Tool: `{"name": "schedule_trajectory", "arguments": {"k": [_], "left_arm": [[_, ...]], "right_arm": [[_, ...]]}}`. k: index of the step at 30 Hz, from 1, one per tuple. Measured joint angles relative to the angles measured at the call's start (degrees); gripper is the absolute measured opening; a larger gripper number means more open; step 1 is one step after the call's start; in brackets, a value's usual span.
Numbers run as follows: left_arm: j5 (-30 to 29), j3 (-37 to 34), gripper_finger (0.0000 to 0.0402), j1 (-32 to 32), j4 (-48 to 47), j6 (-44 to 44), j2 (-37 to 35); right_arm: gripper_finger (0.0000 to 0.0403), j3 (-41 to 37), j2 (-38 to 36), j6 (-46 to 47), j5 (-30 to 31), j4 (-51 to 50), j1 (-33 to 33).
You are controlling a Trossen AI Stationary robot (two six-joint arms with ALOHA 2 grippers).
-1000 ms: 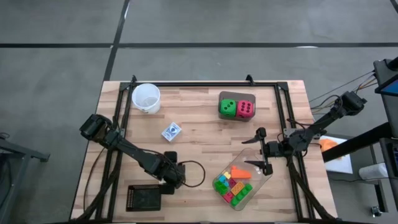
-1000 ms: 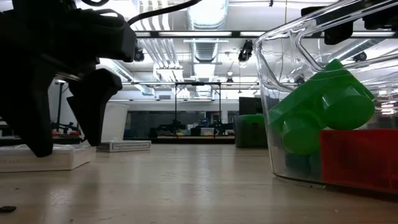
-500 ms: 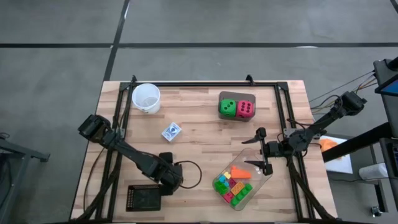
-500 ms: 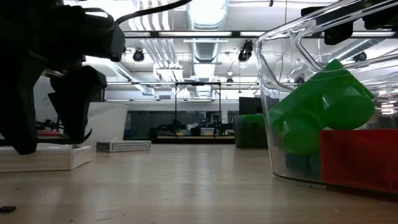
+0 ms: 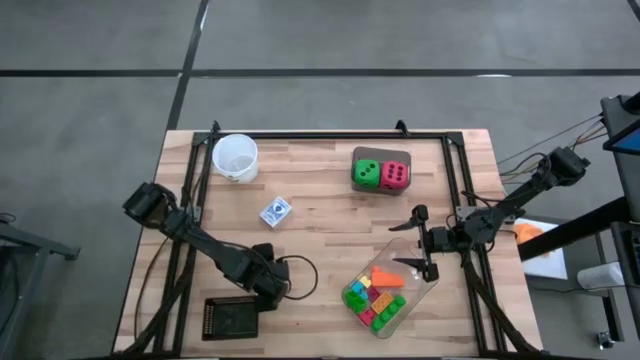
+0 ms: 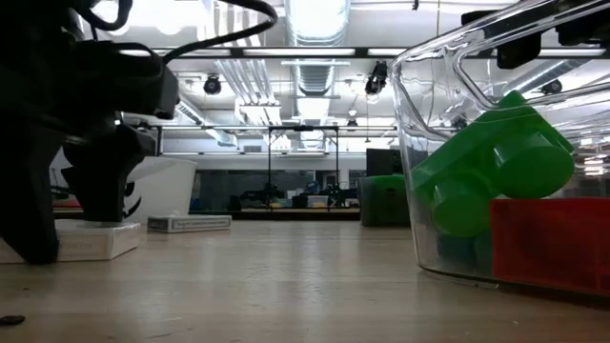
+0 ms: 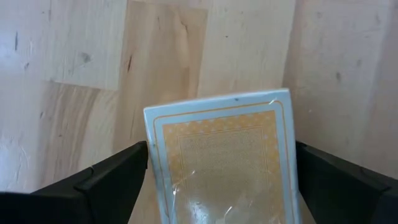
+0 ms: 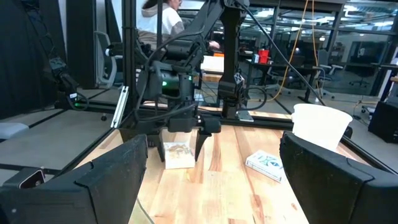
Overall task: Pick & Place Toys
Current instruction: Put the yellow playing cards into the black bin
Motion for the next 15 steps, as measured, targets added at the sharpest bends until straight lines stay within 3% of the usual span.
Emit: {"name": "schedule_trajectory", "arguments": {"k": [4,9,15], "left_arm": [[-1.22,-0.84,0.0375,0.07,0.56,0.73,-0.11],[-3.86,-0.52,0.03,0.07,0.36,6.75,-0.86],[-13.58,-1.19,0.0299,0.37,-0.86,9.51,-4.66]], "right_arm": [[0.0356,0.0,0.0,0.0,0.0,-0.03,-0.01],[0.0356,0.0,0.0,0.02,0.0,-0.04,0.0],[0.0356,0.0,0.0,0.04,0.0,-0.31,-0.02]]}}
